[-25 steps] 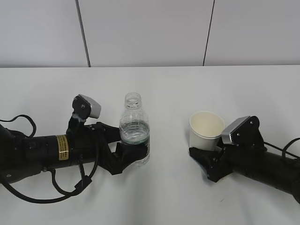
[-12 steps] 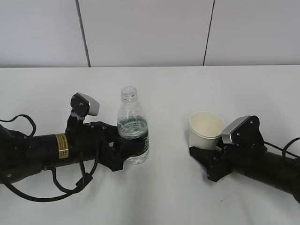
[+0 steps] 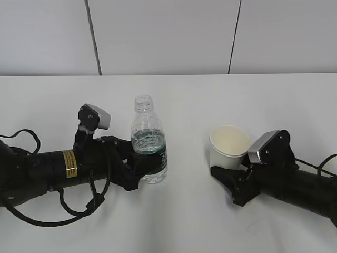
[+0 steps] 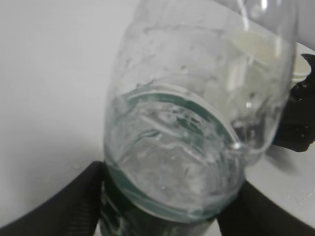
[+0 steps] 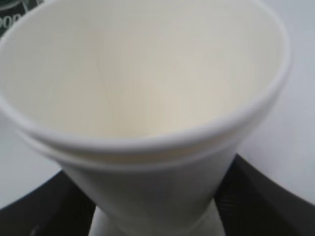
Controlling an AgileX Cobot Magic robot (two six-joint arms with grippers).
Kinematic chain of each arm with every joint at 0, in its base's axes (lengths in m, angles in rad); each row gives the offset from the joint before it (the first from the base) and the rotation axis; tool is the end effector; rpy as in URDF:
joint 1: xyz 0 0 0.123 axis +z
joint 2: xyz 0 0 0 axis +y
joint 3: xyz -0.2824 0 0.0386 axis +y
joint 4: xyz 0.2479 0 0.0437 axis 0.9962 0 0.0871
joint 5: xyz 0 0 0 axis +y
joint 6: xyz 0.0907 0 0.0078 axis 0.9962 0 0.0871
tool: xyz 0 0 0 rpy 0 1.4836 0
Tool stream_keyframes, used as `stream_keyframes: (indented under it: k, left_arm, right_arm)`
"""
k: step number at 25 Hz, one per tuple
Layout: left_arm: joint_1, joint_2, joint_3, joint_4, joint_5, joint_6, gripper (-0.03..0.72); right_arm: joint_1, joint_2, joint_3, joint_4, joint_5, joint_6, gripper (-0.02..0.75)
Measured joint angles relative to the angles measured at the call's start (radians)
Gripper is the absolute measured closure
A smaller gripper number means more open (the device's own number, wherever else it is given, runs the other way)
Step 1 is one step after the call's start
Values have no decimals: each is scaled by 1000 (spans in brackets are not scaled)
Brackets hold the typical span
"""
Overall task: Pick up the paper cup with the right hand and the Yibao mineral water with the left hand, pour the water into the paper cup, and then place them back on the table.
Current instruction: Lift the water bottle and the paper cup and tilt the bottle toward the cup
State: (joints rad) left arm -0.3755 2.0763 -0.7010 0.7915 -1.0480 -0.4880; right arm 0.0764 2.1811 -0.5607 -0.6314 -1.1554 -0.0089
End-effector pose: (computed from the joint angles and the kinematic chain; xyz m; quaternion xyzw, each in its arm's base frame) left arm 0.2841 -0.1722 0.0884 0.3162 0.7449 -0.3691 0.4571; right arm 0.2888 0.0714 0.0482 -0.2965 0.7745 0.1826 0.5281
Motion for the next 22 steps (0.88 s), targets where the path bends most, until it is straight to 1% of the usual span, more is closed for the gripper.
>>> stream_keyframes:
  k: [3,9,12,16,22]
  left_arm:
    - [0,0,0,1,-6,6,271]
    - [0,-39,0,0,4,79,290]
    - [0,-81,0,-8,44,121,295]
    - [0,-116,0,-55,94,212,296]
    - [0,-117,0,-124,104,364,300]
  right_arm:
    - [0,-38,0,-12,0,0,211]
    - [0,-79,0,-48,0,48,211]
    - [0,-79,0,-119,0,61,211]
    - [0,-79,-7,-220,0,134,211]
    - [0,-79,-93,-454,1,324,211]
